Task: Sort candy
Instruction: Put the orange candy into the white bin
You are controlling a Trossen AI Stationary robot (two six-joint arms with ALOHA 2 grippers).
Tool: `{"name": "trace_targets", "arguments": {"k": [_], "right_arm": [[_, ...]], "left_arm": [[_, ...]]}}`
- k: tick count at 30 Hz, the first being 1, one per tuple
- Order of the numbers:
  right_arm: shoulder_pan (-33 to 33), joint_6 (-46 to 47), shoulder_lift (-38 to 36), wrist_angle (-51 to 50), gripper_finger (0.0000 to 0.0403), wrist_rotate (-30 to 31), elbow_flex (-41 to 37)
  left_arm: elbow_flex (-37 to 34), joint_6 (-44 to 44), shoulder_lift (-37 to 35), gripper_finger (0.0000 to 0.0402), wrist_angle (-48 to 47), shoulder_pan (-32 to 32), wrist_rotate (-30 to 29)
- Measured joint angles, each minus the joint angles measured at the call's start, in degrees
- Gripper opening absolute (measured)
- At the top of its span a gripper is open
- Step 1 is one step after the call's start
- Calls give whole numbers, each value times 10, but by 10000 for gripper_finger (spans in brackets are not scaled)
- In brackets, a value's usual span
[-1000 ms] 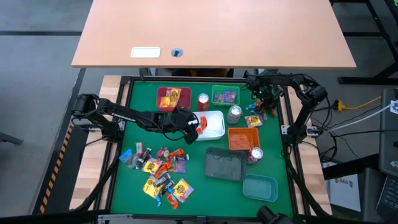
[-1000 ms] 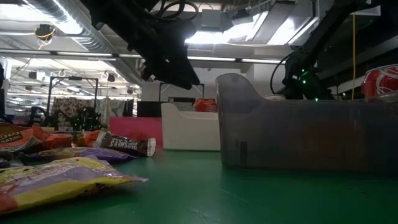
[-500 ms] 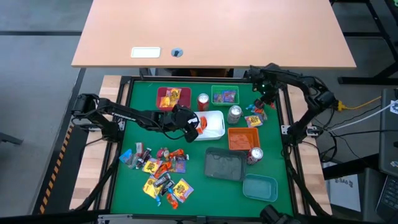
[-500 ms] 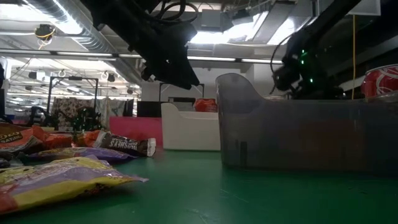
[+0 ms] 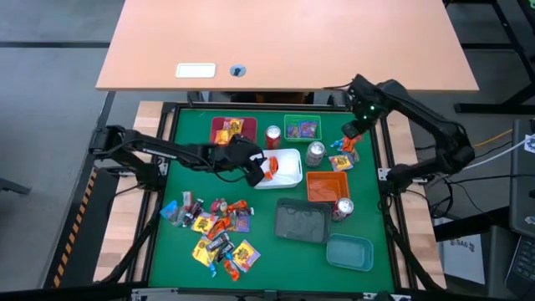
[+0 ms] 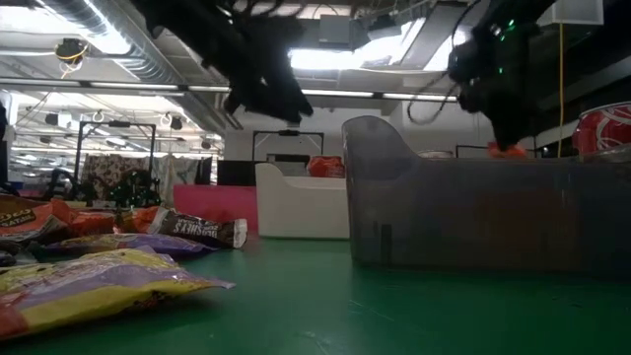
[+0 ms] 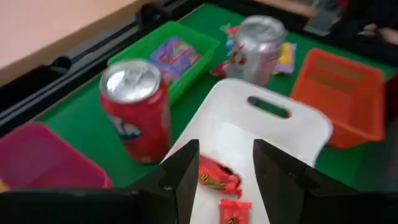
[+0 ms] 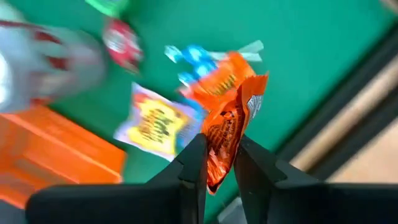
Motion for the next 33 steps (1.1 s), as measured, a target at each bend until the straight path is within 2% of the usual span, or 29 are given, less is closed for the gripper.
{"name": "trace_targets", "arguments": {"k": [4,8,17,24,33], "right_arm": [[50,0,-47,45,68,-26,0],[127,16,-75,113,68,-39,0],[312,28,-57,356,68,-37,0],[387,-30,-6,465,68,-35,0],[432,-31,77,501,69,-35,0]], "left_arm": [[0,3,-36,140,-21,-2,45],[1,-10,-70,140,-69,-10,98],[1,-77,-108,140,-168,-66,186],[0,-78,-99,140,-171,-143,189],[0,-78,-98,140,-177,-228,143]]}}
